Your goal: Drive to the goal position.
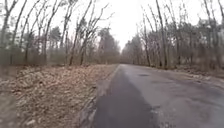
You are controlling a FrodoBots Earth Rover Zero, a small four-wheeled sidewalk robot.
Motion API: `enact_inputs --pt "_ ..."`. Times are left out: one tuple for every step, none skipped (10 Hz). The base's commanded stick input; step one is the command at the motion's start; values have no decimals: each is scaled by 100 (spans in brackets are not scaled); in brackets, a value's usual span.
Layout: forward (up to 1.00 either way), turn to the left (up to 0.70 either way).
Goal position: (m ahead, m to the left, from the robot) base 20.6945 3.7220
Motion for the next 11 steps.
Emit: enact_inputs --pt "85 0" --pt "85 0" --pt "85 0" --pt "85 -34" --pt "85 -34" --pt "85 -34" --pt "85 0" --pt "85 0" --pt "85 0" --pt "85 0" --pt "85 0"
